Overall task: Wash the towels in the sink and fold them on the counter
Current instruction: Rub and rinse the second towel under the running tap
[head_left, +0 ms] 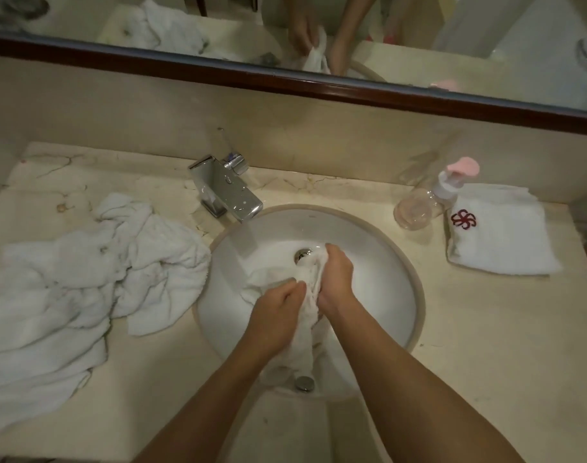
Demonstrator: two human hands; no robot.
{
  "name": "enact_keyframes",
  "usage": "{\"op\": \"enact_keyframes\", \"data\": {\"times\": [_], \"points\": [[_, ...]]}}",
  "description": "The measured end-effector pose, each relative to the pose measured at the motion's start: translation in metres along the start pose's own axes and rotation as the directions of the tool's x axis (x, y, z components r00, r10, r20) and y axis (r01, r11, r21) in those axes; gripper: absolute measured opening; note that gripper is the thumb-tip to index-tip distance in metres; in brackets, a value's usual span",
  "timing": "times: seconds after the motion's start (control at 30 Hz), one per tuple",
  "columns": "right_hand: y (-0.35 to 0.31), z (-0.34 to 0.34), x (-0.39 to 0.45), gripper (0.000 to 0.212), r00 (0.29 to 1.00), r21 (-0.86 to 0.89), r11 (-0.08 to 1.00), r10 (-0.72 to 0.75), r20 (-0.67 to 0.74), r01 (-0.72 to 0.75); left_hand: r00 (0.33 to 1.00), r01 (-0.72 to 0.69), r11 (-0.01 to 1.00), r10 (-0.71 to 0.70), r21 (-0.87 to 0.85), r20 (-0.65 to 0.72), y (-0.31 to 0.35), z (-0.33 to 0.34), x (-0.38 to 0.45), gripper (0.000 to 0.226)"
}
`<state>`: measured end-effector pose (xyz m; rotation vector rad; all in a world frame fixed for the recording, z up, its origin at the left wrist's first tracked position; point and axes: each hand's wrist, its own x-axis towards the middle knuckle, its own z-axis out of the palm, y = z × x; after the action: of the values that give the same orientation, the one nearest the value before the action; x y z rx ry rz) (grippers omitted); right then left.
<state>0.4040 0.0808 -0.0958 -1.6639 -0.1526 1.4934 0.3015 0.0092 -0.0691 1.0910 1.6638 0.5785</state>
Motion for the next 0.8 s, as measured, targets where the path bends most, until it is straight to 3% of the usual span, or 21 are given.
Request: {"op": "enact_keyframes", "data": {"times": [0.07,0.1,0.13,0.2,0.27,0.4,0.43,0.5,0.57,0.63,0.67,0.73,0.8], "points": [[-0.004,-0.016,-0.004,0.023,0.984,0.191,0.973,0.099,0.145,-0.126,0.99,0.121,0.986,-0.129,-0.116,-0.059,-0.014,-0.003,0.009,0.032],[-0.003,-0.025,-0.007,0.025,0.969,0.248,0.952,0.127,0.21,-0.178,0.966,0.231,0.925,-0.256,-0.302,-0.046,-0.017,-0.006,0.012,0.026],[0.0,-0.033,-0.008,0.027,0.955,0.289,0.932,0.144,0.259,-0.219,0.938,0.312,0.799,-0.345,-0.514,0.032,-0.021,-0.009,0.016,0.024],[0.009,-0.048,-0.008,0.032,0.93,0.391,0.869,0.178,0.321,-0.302,0.912,0.352,0.486,-0.369,-0.8,0.177,-0.022,-0.018,0.017,0.038],[0.021,-0.058,-0.011,0.042,0.906,0.387,0.846,0.23,0.355,-0.366,0.907,0.36,0.29,-0.33,-0.887,0.261,-0.023,-0.025,0.017,0.042],[0.039,-0.061,-0.032,0.043,0.86,0.285,0.858,0.287,0.422,-0.427,0.859,0.487,0.337,-0.351,-0.806,0.372,-0.02,-0.019,0.02,0.043],[0.04,-0.059,-0.037,0.047,0.858,0.26,0.867,0.295,0.421,-0.426,0.844,0.513,0.381,-0.388,-0.77,0.37,-0.018,-0.015,0.022,0.047],[0.039,-0.054,-0.047,0.057,0.872,0.14,0.919,0.29,0.394,-0.369,0.84,0.504,0.544,-0.489,-0.67,0.235,-0.027,-0.006,0.033,0.067],[0.031,-0.047,-0.059,0.034,0.918,-0.088,0.989,0.14,0.371,-0.115,0.871,0.414,0.764,-0.491,-0.495,-0.03,-0.036,-0.003,0.046,0.098],[0.023,-0.037,-0.064,0.024,0.899,-0.35,0.907,-0.064,0.434,0.233,0.923,0.334,0.901,-0.372,-0.278,-0.097,-0.014,-0.001,0.034,0.111],[0.019,-0.033,-0.061,0.029,0.898,-0.429,0.834,-0.164,0.408,0.348,0.961,0.262,0.953,-0.273,-0.149,-0.053,0.005,0.002,0.02,0.105],[0.013,-0.026,-0.039,0.036,0.933,-0.449,0.821,-0.269,0.24,0.352,0.995,0.083,0.989,-0.088,0.124,0.036,0.026,0.017,-0.004,0.075],[0.016,-0.023,-0.024,0.033,0.95,-0.43,0.856,-0.198,0.241,0.287,0.998,0.056,0.992,-0.056,0.113,-0.002,0.029,0.017,-0.01,0.066]]}}
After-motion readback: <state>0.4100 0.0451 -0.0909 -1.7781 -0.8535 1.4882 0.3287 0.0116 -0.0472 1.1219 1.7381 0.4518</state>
